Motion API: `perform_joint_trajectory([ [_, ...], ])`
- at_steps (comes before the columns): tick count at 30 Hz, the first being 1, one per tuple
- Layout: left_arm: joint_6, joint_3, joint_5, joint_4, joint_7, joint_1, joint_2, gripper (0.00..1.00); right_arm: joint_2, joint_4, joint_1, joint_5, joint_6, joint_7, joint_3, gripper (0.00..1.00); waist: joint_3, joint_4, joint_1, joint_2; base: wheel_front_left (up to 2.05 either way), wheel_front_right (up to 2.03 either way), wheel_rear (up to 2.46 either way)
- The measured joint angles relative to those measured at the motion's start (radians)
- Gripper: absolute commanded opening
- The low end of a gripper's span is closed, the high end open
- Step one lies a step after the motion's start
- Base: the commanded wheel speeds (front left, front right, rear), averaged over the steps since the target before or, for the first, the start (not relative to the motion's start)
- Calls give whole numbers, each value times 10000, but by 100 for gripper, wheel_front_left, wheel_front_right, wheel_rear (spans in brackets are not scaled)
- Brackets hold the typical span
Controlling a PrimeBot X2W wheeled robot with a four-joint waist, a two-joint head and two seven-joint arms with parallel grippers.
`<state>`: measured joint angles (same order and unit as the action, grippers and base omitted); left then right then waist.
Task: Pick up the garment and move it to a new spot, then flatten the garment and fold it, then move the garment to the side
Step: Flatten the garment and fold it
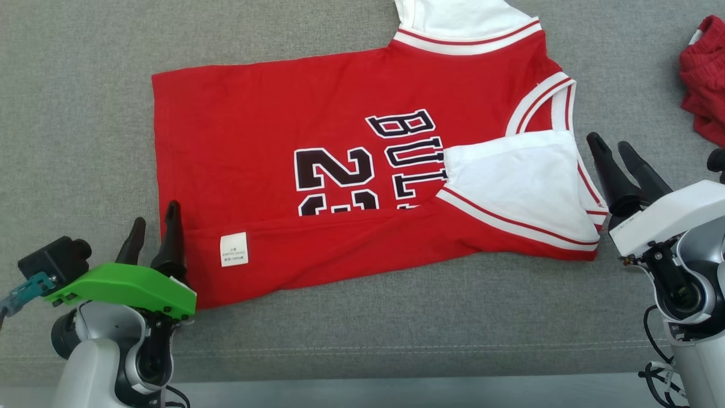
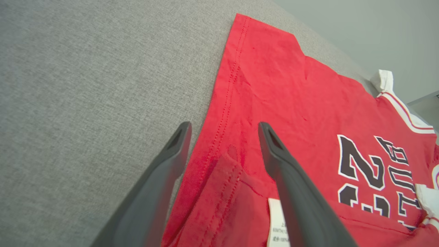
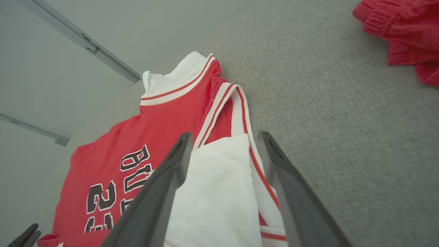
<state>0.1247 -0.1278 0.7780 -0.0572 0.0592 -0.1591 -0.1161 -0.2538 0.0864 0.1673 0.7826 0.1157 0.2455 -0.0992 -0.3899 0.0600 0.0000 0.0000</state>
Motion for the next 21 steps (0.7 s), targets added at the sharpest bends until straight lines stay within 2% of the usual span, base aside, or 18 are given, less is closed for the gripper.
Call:
perform_joint_trajectory([
  [5,0,345,-96,12,-337,-2,-40,100,-155,117,16,-629,-10,-184,-347,100,116,-115,0,0,0,0,0],
  [10,0,173,-102,307,-297,-139,-61,100,-209,399,128,-711,-6,-309,-301,100,215,-230,0,0,0,0,0],
  [13,-56,-151,-102,328,61,-511,-182,100,-268,370,408,-721,-4,-198,-313,100,184,-228,0,0,0,0,0],
  [21,-631,-650,364,267,1657,-2047,-499,100,-821,-42,2092,-970,4,966,-453,100,-274,-117,0,0,0,0,0],
])
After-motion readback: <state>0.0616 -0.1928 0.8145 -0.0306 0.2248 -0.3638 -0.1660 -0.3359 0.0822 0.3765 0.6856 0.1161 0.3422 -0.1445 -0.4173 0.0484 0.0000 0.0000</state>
